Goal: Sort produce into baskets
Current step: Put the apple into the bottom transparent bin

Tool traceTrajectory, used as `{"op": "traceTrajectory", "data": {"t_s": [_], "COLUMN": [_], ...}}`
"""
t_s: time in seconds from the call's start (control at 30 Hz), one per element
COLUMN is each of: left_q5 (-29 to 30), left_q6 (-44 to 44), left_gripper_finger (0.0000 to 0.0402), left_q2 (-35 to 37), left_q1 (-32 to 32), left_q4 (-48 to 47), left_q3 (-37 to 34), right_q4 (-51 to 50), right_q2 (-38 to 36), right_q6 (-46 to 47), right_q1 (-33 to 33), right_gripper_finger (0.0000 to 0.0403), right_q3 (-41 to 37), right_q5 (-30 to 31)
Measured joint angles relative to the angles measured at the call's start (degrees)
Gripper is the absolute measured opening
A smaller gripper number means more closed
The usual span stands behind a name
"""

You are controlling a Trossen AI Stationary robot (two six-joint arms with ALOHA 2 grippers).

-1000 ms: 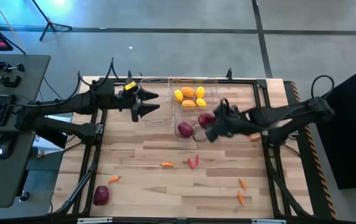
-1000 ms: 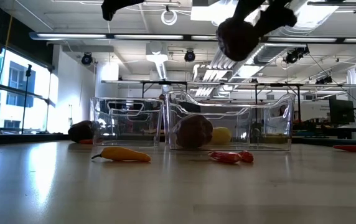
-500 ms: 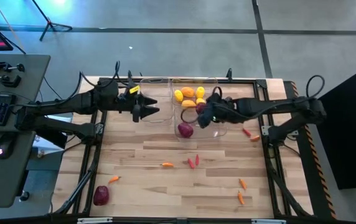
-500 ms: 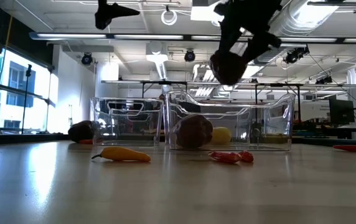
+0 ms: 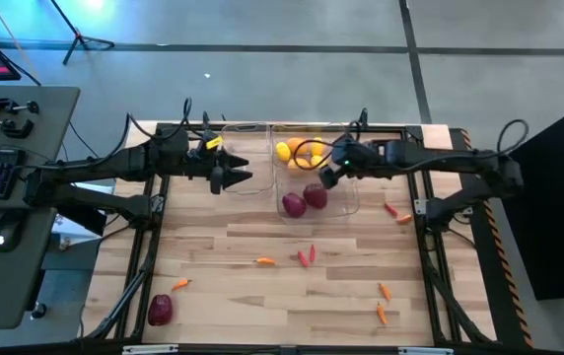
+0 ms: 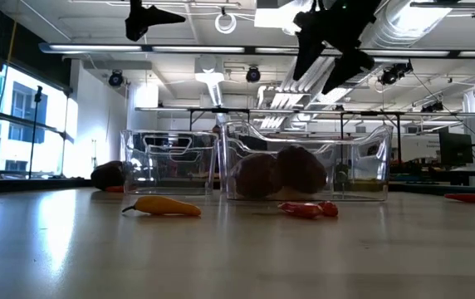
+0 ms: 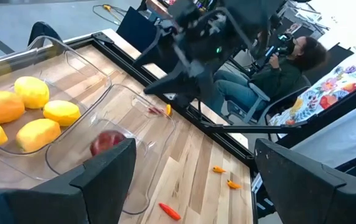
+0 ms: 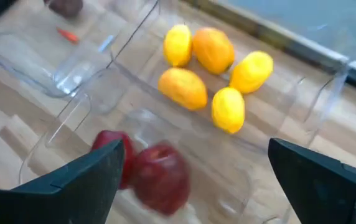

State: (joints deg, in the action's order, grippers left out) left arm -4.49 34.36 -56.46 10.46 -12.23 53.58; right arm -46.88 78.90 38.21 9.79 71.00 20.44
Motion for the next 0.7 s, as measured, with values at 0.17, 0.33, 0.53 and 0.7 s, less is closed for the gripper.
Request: {"op": "traceTrajectory", "data": {"t_s": [0.17,0.33,0.53,0.7], "left_q5": [-0.02,-0.05,4.88,12.09], "left_q6": [-0.99,0.41,3.80,4.01], "left_gripper_finger": [0.0315,0.0315,0.0315,0.0315], "left_q2": [-0.21,-0.22,-0.38,-2.35], "left_q1": [0.00,-0.04,-0.03,3.14], "left_q4": [-0.34,-1.65,-0.37,-22.41], "left_q3": [-0.04,-0.04,-0.04,5.37], "right_q4": [-0.27,-0.39,-0.39,-0.43], "right_q2": [-2.71,-2.89,-2.76,-2.76], "right_q6": [-2.54,-2.58,-4.21,-5.22], "right_q1": [0.39,0.37,0.37,0.37], "right_gripper_finger": [0.0383,0.0383,0.0383,0.0383], "right_q3": [0.02,0.02,0.02,0.02], "right_q5": [0.64,0.78,3.40,4.58]}}
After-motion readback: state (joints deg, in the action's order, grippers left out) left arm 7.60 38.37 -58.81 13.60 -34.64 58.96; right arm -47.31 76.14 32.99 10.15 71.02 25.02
